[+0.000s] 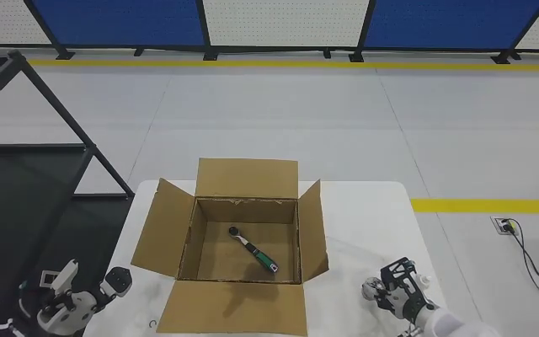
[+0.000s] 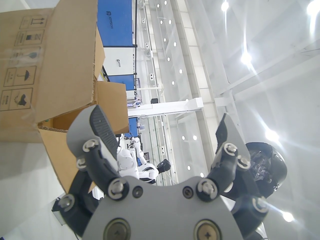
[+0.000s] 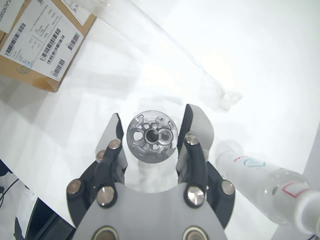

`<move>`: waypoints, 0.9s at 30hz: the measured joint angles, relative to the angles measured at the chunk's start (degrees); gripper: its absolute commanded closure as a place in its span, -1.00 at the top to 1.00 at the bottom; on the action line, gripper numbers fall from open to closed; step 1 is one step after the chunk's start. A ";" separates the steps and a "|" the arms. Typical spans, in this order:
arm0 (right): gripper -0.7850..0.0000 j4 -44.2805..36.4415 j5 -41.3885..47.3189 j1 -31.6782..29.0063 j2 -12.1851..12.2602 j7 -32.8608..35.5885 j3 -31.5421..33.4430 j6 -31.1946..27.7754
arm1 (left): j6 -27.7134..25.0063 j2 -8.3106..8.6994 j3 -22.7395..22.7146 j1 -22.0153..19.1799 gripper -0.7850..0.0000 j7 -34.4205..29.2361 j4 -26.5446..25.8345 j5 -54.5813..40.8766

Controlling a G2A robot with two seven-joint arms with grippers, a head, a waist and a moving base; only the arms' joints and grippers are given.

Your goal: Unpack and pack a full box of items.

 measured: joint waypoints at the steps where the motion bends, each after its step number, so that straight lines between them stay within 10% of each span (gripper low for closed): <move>1: -1.00 -0.01 0.08 -0.08 0.05 0.14 -0.02 0.11 | -0.02 0.00 0.00 0.01 1.00 -0.02 0.02 -0.03; 8: -1.00 -0.28 2.01 -0.67 0.43 -0.54 0.14 -0.44 | -0.22 -0.04 0.02 0.11 1.00 -0.07 0.16 -0.08; 11: -0.18 -0.50 2.16 -0.73 0.59 -0.54 -0.05 -0.25 | -0.28 -0.04 0.07 0.11 1.00 -0.13 0.11 0.00; 24: -0.03 -0.79 2.90 -1.33 1.38 -0.24 -0.07 -0.26 | -0.59 -0.10 0.01 0.27 1.00 -0.01 0.00 -0.08; 27: 0.42 -0.62 3.06 -1.45 1.54 -0.10 -0.28 -0.29 | -0.53 -0.10 0.10 0.28 1.00 -0.06 -0.02 -0.04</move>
